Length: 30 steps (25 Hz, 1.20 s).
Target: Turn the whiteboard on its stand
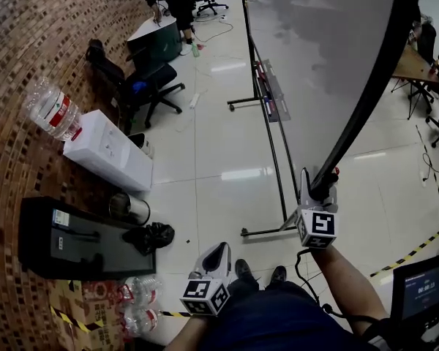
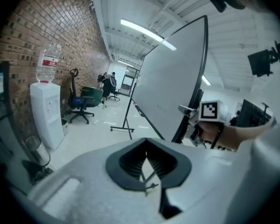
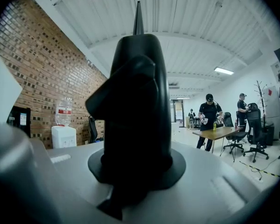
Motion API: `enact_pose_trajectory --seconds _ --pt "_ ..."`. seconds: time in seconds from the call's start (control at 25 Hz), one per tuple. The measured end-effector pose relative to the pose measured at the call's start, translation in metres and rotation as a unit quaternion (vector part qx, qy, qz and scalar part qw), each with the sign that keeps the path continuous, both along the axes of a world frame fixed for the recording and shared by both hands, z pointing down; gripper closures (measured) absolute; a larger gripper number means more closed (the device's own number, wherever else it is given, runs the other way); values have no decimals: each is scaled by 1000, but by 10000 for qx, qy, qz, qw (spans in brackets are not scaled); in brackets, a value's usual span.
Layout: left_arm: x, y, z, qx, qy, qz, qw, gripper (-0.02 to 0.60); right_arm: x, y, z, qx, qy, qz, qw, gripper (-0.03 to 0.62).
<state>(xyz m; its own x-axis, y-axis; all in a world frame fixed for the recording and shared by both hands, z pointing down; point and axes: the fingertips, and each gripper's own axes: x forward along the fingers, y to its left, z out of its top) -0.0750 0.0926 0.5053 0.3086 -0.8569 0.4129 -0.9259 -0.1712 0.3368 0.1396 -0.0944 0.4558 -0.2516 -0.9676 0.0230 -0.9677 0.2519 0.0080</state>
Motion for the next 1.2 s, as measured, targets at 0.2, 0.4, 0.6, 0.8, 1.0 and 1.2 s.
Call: enact_pose_trajectory --seconds 0.2,0.4,0.6,0.8,1.0,1.2 --pt "0 46 23 -509 -110 -275 9983 575 7 13 -5 45 -45 -26 10000 499" --pt "-1 55 23 -442 -37 -235 9987 575 12 23 4 -19 -58 -30 10000 499" --pt "1 49 8 -29 184 -119 9998 575 28 31 4 -40 -65 10 10000 502" --pt "-1 68 35 6 307 118 9995 575 43 41 -1 -80 -73 63 9999 502" --pt "2 79 44 -214 432 385 9981 575 45 51 -7 -108 4 110 9999 508" --pt "-5 84 33 -42 144 384 9992 575 49 71 2 -107 43 159 9998 507"
